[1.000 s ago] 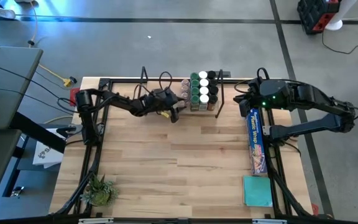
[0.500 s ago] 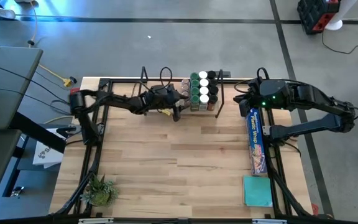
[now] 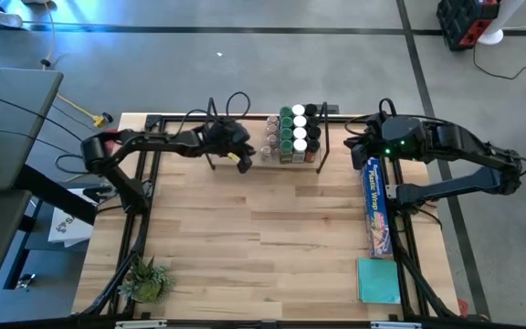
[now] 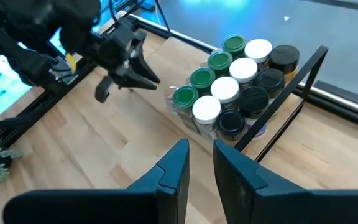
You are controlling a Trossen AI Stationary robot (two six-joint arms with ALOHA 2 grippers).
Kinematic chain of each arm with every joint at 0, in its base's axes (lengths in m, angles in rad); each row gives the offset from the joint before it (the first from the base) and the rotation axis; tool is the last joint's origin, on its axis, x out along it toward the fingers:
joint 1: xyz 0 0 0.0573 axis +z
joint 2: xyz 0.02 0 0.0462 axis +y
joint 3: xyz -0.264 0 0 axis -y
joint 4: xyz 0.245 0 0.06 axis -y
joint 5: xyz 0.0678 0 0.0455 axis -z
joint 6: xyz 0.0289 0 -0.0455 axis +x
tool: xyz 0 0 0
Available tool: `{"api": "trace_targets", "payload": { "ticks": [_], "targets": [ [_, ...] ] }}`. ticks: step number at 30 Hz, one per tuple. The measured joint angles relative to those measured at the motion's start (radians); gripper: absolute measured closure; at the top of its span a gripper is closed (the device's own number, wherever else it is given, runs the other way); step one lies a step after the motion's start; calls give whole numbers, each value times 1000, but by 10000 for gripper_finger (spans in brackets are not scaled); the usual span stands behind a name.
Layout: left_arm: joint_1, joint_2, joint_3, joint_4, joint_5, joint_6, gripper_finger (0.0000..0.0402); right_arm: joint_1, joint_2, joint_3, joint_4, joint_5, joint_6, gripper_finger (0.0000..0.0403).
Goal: Shelf spices
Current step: Put the brown seasoning bottle on the shelf aligned with the other brown seasoning bottles
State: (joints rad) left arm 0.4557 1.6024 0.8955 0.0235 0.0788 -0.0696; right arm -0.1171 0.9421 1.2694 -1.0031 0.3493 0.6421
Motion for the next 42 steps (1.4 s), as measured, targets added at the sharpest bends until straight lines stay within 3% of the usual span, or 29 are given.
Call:
{"api": "trace_targets", "payload": {
  "ticks": [5,9,27,33,37,42],
  "targets": [
    [-5,86,0,93,21,-1,375,0,0,0,2,11,-9,337],
    [-18,119,0,140,55,-7,399,0,0,0,6,11,12,337],
    [-47,185,3,216,66,-7,395,0,0,0,9,19,13,337],
    [-53,152,3,131,94,-16,395,0,0,0,18,19,13,337],
    [-41,138,4,67,4,-81,399,0,0,0,22,19,13,337],
    [-32,152,5,190,0,-87,401,0,0,0,21,19,12,337]
  ]
}}
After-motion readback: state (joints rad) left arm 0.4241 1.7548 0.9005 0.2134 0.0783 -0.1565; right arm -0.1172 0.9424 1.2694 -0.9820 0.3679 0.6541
